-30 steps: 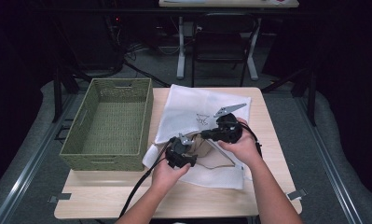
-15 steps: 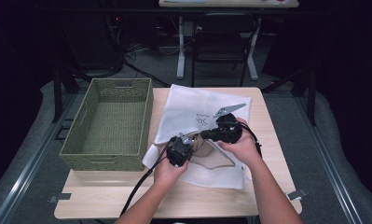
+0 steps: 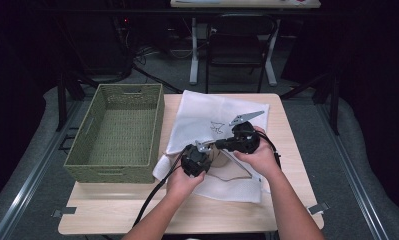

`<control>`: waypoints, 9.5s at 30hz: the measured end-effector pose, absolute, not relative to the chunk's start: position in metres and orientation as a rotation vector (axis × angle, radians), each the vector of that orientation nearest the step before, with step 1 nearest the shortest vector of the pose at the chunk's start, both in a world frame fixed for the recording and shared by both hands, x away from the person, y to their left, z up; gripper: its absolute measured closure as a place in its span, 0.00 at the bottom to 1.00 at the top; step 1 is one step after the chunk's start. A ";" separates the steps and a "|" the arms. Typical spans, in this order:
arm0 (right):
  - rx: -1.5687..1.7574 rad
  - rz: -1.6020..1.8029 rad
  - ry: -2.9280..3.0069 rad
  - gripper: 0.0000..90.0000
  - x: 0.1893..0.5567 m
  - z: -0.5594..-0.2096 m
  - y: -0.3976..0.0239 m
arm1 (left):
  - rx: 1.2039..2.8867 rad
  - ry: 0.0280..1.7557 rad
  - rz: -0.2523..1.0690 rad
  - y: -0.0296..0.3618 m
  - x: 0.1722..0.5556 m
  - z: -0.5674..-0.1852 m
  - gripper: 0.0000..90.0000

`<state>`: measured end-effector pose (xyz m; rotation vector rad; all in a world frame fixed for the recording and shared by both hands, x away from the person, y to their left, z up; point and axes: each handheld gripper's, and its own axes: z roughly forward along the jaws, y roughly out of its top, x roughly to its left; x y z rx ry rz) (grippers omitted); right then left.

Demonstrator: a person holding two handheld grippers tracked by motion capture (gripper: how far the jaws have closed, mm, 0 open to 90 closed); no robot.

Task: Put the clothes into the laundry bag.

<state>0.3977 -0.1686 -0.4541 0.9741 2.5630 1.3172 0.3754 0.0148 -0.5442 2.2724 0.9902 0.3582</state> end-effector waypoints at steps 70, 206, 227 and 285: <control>1.008 1.305 2.557 0.98 0.401 -0.455 -0.180 | 2.163 1.037 0.322 0.038 0.380 -0.502 0.64; 0.866 1.030 2.880 0.95 0.396 -0.518 -0.152 | 2.237 0.980 0.228 0.121 0.338 -0.549 0.93; 0.869 1.040 2.878 0.90 0.396 -0.517 -0.153 | 2.223 0.995 0.224 0.124 0.338 -0.550 0.78; 0.920 1.140 2.362 0.56 0.313 -0.473 -0.183 | 2.180 0.902 0.192 0.122 0.325 -0.521 0.46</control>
